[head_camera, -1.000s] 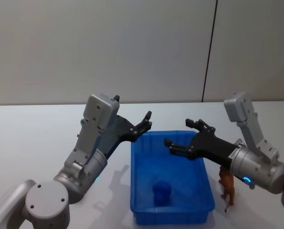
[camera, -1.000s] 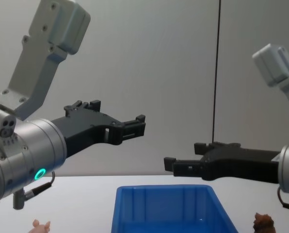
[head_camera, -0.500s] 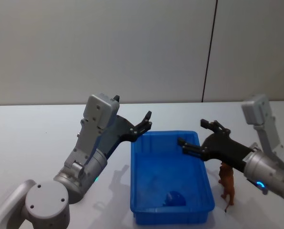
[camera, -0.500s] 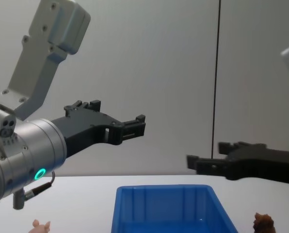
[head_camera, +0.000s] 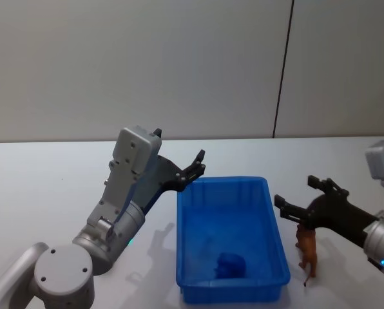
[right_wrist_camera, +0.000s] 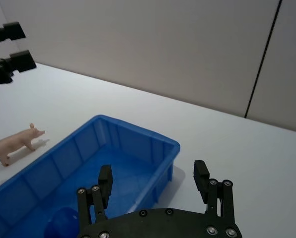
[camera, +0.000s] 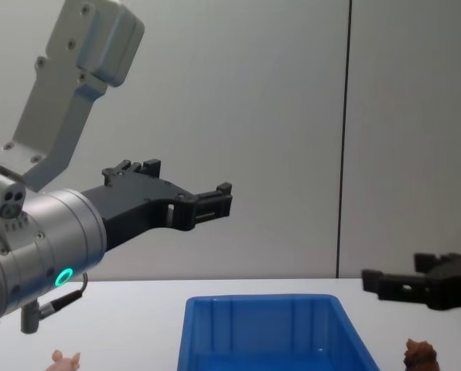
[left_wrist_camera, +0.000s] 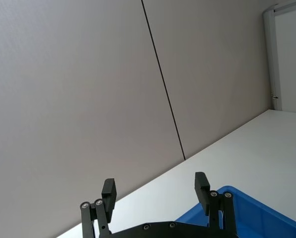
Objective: Pick up the two dolls from the table and place them into the box.
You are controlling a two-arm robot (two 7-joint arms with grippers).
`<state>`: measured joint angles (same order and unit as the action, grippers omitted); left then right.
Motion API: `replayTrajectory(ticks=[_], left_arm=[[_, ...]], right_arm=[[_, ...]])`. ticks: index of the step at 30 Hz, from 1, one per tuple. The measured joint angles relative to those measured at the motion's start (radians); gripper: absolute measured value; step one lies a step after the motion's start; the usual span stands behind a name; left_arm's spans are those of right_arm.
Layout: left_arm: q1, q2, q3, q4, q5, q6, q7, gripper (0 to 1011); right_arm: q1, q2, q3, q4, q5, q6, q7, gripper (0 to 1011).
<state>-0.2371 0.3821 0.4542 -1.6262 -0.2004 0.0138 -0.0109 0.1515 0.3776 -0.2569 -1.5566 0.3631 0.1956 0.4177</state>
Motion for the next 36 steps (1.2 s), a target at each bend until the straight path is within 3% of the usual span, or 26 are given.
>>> replayTrajectory(ticks=[15, 33, 36], left_arm=[[0.000, 0.000, 0.000, 0.000, 0.000, 0.000, 0.000, 1001], [0.000, 0.000, 0.000, 0.000, 0.000, 0.000, 0.000, 1001], [0.000, 0.000, 0.000, 0.000, 0.000, 0.000, 0.000, 1001]], right_arm=[[-0.027, 0.033, 0.017, 0.009, 0.028, 0.092, -0.040, 1004], [0.015, 0.014, 0.000, 0.100, -0.001, 0.159, -0.019, 1004], [0.025, 0.008, -0.005, 0.114, -0.007, 0.164, -0.015, 950]])
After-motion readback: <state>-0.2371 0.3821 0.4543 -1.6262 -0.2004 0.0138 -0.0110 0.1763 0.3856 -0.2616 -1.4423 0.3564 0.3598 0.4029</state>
